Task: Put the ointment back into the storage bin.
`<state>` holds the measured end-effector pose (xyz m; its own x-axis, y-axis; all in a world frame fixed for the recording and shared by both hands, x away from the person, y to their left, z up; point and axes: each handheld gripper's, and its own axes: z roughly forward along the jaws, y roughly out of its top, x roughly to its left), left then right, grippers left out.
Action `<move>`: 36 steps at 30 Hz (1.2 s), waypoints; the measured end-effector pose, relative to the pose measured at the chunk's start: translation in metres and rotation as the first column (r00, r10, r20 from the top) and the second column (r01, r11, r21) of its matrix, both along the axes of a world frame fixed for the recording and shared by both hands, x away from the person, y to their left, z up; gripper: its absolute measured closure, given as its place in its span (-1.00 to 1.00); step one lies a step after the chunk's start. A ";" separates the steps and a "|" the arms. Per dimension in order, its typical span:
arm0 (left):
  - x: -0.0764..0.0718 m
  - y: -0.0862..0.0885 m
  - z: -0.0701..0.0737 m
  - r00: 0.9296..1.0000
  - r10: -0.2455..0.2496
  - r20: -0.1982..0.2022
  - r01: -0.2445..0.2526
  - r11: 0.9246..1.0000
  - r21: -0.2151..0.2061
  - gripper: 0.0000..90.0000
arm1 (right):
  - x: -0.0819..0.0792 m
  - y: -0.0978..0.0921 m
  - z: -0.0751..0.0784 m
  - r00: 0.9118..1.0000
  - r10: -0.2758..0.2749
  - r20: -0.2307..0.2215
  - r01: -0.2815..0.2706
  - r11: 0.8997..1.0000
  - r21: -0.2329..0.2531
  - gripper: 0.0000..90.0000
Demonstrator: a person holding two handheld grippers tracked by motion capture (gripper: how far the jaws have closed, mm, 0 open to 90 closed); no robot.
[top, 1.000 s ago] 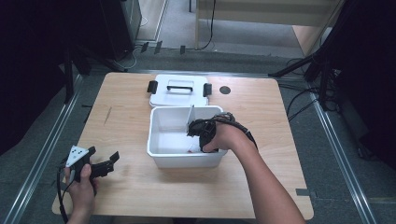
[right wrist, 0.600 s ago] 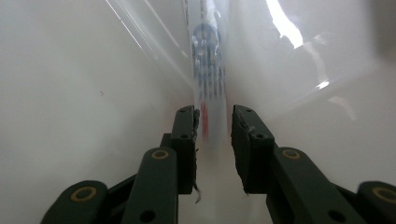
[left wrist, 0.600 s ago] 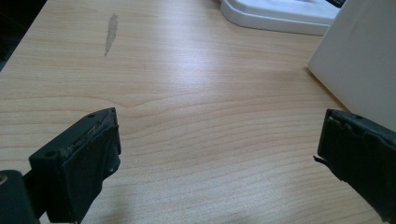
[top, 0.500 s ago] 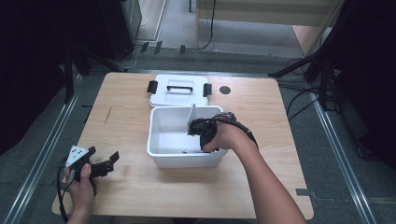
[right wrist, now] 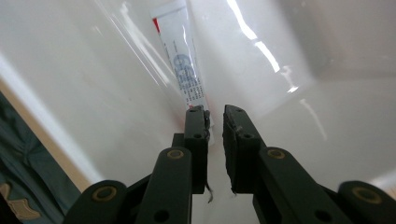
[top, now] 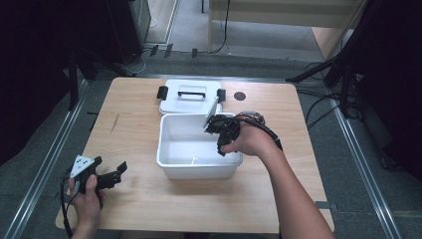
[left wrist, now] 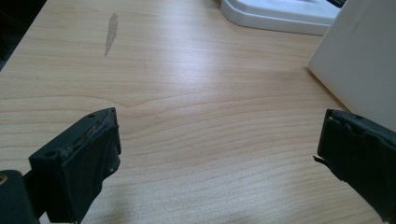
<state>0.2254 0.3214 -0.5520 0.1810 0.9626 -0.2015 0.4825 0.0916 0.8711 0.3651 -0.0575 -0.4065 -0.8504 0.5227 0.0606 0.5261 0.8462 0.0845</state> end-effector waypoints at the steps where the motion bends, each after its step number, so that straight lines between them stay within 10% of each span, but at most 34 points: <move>1: 0.000 0.000 0.000 1.000 -0.001 0.001 0.001 1.000 0.002 -1.00 | -0.001 -0.005 0.010 1.000 -0.016 0.017 0.015 0.999 0.031 0.77; 11: 0.000 -0.001 0.000 1.000 0.000 -0.003 0.000 1.000 0.008 -1.00 | -0.010 -0.042 0.052 0.992 -0.086 0.090 0.074 0.990 0.120 0.65; 24: 0.000 -0.001 0.000 1.000 0.001 -0.004 -0.001 1.000 0.008 -1.00 | -0.017 -0.096 0.064 0.979 -0.142 0.148 0.119 0.981 0.155 0.23; 32: 0.000 0.000 0.000 1.000 -0.006 -0.001 0.006 1.000 0.006 -1.00 | -0.020 -0.131 0.047 0.953 -0.248 0.174 0.217 0.960 0.177 -0.05; 36: 0.000 0.000 0.000 1.000 -0.004 -0.004 0.004 1.000 0.007 -1.00 | -0.027 -0.156 0.030 0.924 -0.308 0.226 0.263 0.942 0.209 -0.37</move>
<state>0.2253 0.3209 -0.5519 0.1842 0.9632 -0.1957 0.4864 0.0837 0.8697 0.3385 -0.2136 -0.3769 -0.6652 0.7462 -0.0251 0.6852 0.6235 0.3764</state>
